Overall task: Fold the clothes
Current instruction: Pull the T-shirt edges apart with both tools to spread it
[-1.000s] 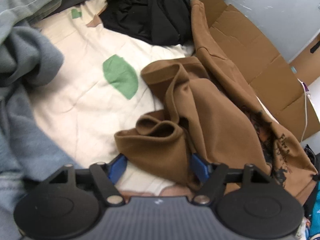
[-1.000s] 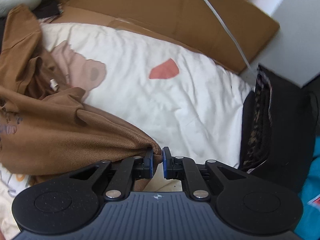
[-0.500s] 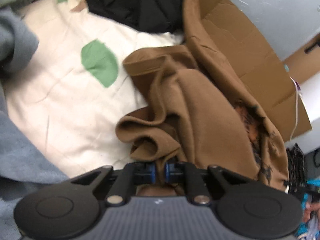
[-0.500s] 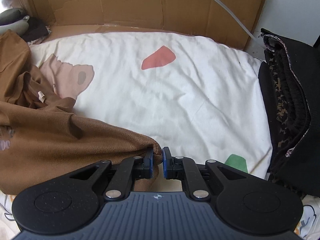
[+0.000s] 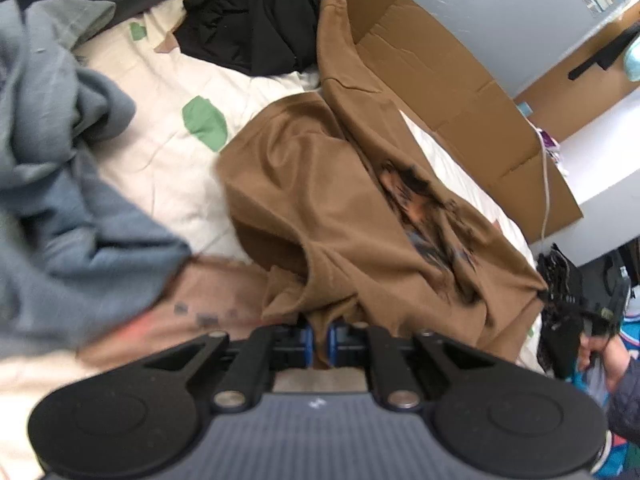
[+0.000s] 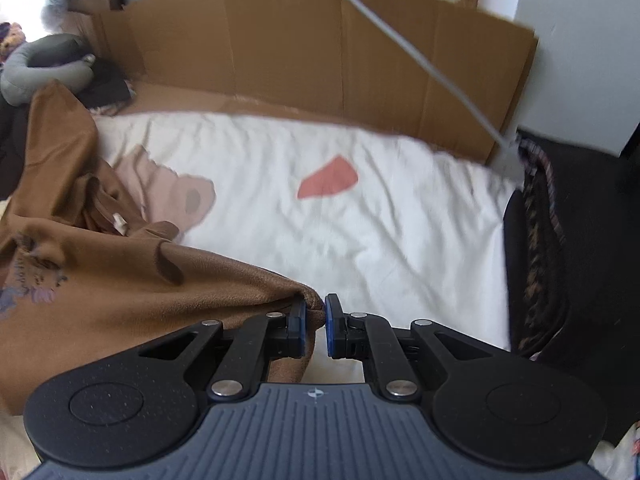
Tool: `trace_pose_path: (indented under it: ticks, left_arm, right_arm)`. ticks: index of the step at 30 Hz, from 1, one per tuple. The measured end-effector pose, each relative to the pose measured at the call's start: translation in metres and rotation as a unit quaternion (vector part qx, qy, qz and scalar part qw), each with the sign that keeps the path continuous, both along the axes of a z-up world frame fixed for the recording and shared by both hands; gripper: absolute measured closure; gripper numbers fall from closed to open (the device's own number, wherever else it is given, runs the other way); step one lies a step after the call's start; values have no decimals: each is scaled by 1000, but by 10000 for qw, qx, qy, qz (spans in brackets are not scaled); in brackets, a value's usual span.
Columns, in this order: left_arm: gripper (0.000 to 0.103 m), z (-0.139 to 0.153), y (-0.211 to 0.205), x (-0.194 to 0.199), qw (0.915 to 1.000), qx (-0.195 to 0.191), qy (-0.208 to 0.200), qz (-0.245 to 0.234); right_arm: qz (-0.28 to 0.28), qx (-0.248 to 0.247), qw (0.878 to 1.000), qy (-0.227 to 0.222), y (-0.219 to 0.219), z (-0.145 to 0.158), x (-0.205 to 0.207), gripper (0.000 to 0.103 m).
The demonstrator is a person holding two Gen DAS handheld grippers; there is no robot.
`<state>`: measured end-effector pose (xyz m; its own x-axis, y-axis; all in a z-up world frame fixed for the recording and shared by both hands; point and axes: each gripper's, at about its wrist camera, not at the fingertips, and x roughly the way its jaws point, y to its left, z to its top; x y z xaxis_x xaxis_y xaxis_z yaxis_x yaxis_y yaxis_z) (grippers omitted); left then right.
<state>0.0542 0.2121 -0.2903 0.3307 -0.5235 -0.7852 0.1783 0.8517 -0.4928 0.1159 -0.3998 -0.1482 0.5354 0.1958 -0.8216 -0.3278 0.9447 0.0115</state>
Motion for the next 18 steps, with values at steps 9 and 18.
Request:
trace_pose_path:
  ticks: [9,18]
  left_arm:
    - [99,54,19,-63,9998,15,-12,-185]
    - [99,84,29,-113,9992,-110,-31,-371]
  right_arm:
    - [72,-93,9992,-394,-14,64,-16,95]
    - [237,-273,9980,-515,-9,106,-42,95]
